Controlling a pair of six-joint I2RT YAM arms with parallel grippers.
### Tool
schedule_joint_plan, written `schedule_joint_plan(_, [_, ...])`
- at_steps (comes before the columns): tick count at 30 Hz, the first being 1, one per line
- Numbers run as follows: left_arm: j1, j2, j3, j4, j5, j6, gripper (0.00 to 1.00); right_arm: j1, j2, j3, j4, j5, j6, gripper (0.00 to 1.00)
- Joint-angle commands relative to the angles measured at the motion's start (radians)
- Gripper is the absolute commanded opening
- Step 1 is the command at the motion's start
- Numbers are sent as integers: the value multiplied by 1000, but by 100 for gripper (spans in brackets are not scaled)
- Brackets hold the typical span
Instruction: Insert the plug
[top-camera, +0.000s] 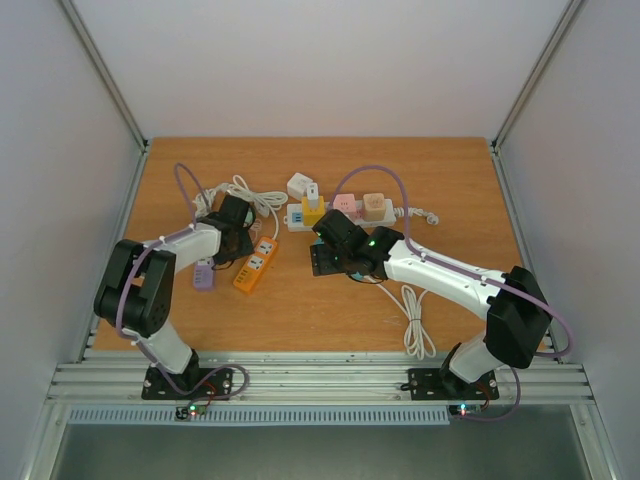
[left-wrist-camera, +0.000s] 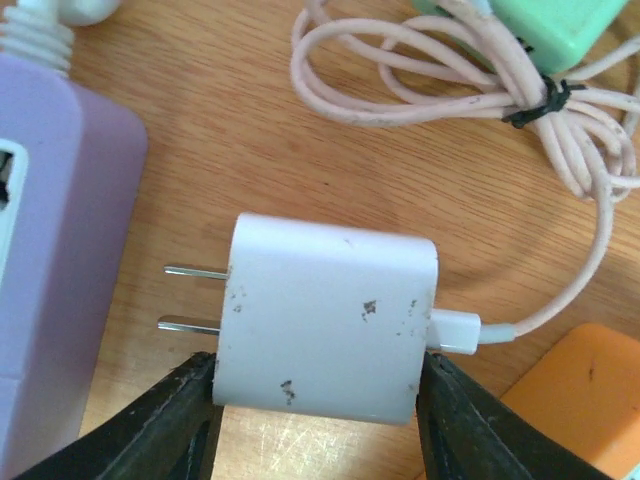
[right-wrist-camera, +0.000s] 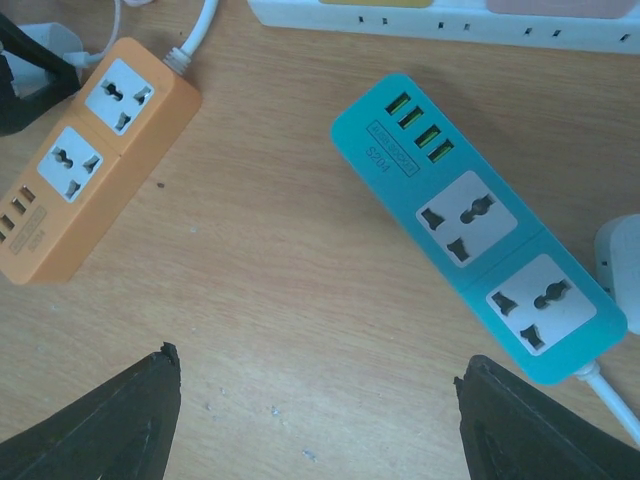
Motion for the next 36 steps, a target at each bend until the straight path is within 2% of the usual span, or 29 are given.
schedule_joint_plan(1, [6, -18, 14, 1, -28, 14, 51, 8, -10, 1, 15, 31, 1, 76])
schedule_joint_plan(7, [5, -132, -6, -12, -29, 20, 49, 8, -17, 0, 31, 32, 4, 76])
schedule_joint_plan(12, [5, -239, -29, -6, 33, 18, 48, 8, -48, -18, 79, 22, -1, 76])
schedule_joint_plan(19, [6, -376, -90, 67, 273, -48, 48, 5, -28, 20, 151, -94, 42, 77])
schedule_joint_plan(29, [6, -516, -164, 222, 628, -170, 48, 2, 49, 134, 262, -286, 273, 74])
schedule_joint_plan(36, [6, -584, -194, 266, 731, -222, 48, 2, 74, 202, 253, -266, 293, 69])
